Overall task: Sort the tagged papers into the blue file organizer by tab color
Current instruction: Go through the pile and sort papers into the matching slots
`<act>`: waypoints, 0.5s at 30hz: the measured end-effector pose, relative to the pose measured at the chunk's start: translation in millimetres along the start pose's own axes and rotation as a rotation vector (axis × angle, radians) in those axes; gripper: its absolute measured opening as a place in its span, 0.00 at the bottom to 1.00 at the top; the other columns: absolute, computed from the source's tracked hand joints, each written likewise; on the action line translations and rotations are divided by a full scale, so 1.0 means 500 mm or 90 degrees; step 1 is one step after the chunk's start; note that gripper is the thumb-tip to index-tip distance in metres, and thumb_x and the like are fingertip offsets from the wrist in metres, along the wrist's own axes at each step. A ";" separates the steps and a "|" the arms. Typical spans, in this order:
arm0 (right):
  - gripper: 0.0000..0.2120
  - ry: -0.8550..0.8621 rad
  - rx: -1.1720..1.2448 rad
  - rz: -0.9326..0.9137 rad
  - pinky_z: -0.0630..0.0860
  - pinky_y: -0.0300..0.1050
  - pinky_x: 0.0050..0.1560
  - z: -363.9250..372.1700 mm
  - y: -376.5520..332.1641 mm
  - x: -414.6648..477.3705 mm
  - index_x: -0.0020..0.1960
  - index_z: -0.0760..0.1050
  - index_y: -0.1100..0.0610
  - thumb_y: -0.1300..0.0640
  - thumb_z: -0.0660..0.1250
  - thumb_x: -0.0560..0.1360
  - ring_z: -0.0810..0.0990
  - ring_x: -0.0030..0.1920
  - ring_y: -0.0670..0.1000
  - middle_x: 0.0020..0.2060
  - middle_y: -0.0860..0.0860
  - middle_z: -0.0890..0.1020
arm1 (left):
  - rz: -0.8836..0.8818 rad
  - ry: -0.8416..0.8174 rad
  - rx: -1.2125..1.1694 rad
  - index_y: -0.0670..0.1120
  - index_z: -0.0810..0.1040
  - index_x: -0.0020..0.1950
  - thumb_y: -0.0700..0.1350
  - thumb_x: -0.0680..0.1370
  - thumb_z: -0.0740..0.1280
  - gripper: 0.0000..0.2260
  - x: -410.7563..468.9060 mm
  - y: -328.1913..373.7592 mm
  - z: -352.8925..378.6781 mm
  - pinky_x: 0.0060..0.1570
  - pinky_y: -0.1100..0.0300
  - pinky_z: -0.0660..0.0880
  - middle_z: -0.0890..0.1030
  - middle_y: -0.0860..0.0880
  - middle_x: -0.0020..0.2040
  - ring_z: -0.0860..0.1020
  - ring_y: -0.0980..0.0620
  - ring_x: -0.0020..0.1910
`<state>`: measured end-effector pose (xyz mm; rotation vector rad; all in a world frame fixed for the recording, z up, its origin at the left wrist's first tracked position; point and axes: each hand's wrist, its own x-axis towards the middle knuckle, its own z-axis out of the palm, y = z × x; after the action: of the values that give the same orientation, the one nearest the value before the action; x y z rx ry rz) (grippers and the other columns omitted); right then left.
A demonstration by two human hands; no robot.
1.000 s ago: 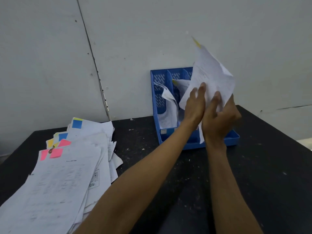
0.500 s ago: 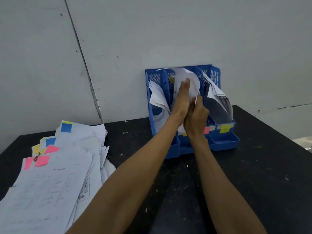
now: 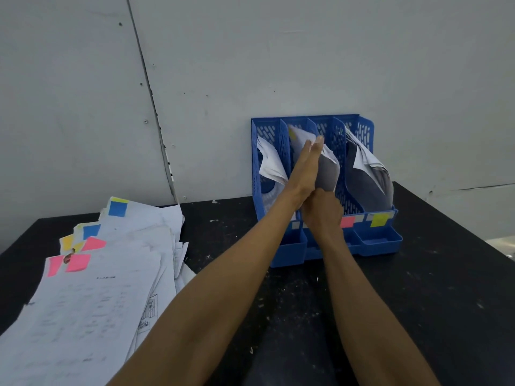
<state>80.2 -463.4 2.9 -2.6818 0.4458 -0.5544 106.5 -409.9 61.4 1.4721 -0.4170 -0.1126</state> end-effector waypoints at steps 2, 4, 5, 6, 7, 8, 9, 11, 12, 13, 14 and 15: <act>0.11 -0.019 0.020 0.017 0.73 0.48 0.41 -0.002 -0.002 0.002 0.49 0.78 0.65 0.59 0.61 0.79 0.81 0.48 0.61 0.47 0.61 0.81 | -0.016 0.014 0.027 0.49 0.56 0.78 0.62 0.81 0.52 0.29 0.000 -0.001 -0.004 0.74 0.49 0.58 0.62 0.46 0.76 0.63 0.47 0.74; 0.09 0.018 0.048 0.042 0.74 0.48 0.41 -0.011 -0.010 0.005 0.48 0.78 0.65 0.59 0.63 0.78 0.81 0.47 0.61 0.47 0.61 0.81 | -0.017 0.014 0.077 0.52 0.57 0.78 0.63 0.80 0.49 0.28 -0.005 -0.002 -0.009 0.73 0.45 0.59 0.64 0.45 0.75 0.65 0.46 0.73; 0.08 0.055 0.061 0.048 0.75 0.49 0.40 -0.017 -0.015 0.006 0.47 0.78 0.65 0.60 0.64 0.77 0.81 0.47 0.61 0.45 0.61 0.81 | -0.020 0.012 0.091 0.53 0.57 0.78 0.63 0.80 0.48 0.28 -0.006 -0.004 -0.015 0.73 0.44 0.59 0.64 0.45 0.75 0.64 0.45 0.73; 0.07 0.089 0.073 0.048 0.76 0.50 0.40 -0.022 -0.019 0.005 0.46 0.78 0.65 0.62 0.64 0.77 0.81 0.46 0.62 0.44 0.62 0.81 | -0.020 0.014 0.100 0.54 0.56 0.78 0.63 0.80 0.47 0.28 -0.005 -0.006 -0.018 0.73 0.44 0.59 0.63 0.46 0.76 0.64 0.45 0.73; 0.07 0.101 0.084 0.051 0.77 0.51 0.40 -0.026 -0.020 0.004 0.46 0.78 0.66 0.63 0.64 0.77 0.81 0.45 0.62 0.44 0.62 0.81 | -0.018 0.020 0.102 0.54 0.56 0.78 0.62 0.81 0.47 0.27 -0.008 -0.003 -0.020 0.74 0.44 0.58 0.62 0.47 0.77 0.62 0.46 0.74; 0.07 0.087 0.090 0.056 0.77 0.51 0.41 -0.028 -0.018 0.002 0.47 0.78 0.67 0.65 0.62 0.77 0.81 0.46 0.63 0.45 0.63 0.81 | -0.015 0.026 0.110 0.54 0.54 0.78 0.61 0.81 0.47 0.27 -0.012 0.001 -0.021 0.75 0.45 0.56 0.60 0.48 0.78 0.60 0.47 0.75; 0.08 0.063 0.093 0.064 0.76 0.51 0.42 -0.030 -0.013 0.001 0.48 0.78 0.68 0.66 0.61 0.77 0.80 0.47 0.63 0.46 0.64 0.80 | -0.014 0.028 0.117 0.53 0.53 0.79 0.62 0.82 0.47 0.27 -0.016 0.007 -0.021 0.75 0.46 0.54 0.58 0.49 0.78 0.58 0.48 0.76; 0.08 0.042 0.127 0.078 0.75 0.50 0.41 -0.030 -0.002 -0.005 0.48 0.77 0.70 0.68 0.60 0.76 0.80 0.47 0.64 0.46 0.65 0.80 | -0.008 0.023 0.113 0.51 0.51 0.80 0.62 0.82 0.48 0.29 -0.028 0.017 -0.024 0.76 0.49 0.51 0.55 0.51 0.79 0.54 0.50 0.78; 0.08 0.055 0.154 0.080 0.75 0.50 0.40 -0.032 -0.004 -0.010 0.47 0.77 0.70 0.67 0.59 0.76 0.80 0.47 0.65 0.45 0.65 0.80 | 0.007 0.022 0.103 0.49 0.52 0.80 0.61 0.82 0.49 0.28 -0.036 0.023 -0.031 0.76 0.51 0.51 0.55 0.51 0.79 0.54 0.51 0.77; 0.08 0.081 0.184 0.082 0.76 0.51 0.40 -0.035 -0.008 -0.015 0.47 0.76 0.69 0.66 0.59 0.75 0.80 0.46 0.65 0.45 0.64 0.80 | 0.024 0.018 0.086 0.48 0.55 0.79 0.59 0.83 0.50 0.27 -0.045 0.030 -0.035 0.76 0.51 0.52 0.57 0.51 0.79 0.56 0.52 0.77; 0.08 0.121 0.204 0.071 0.77 0.53 0.42 -0.042 -0.023 -0.024 0.49 0.76 0.67 0.65 0.60 0.76 0.80 0.47 0.64 0.47 0.63 0.80 | 0.045 0.020 0.057 0.48 0.59 0.78 0.57 0.83 0.51 0.25 -0.054 0.040 -0.046 0.75 0.51 0.55 0.61 0.50 0.77 0.60 0.52 0.76; 0.08 0.167 0.213 0.047 0.77 0.54 0.46 -0.046 -0.041 -0.033 0.52 0.75 0.65 0.62 0.62 0.76 0.79 0.50 0.63 0.50 0.62 0.80 | 0.065 0.031 0.021 0.48 0.63 0.76 0.56 0.83 0.53 0.23 -0.067 0.051 -0.061 0.73 0.51 0.61 0.66 0.49 0.75 0.65 0.51 0.73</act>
<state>60.5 -445.7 26.0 -2.2748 0.4735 -0.8795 81.5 -367.9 78.5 1.4798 -0.4543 0.0114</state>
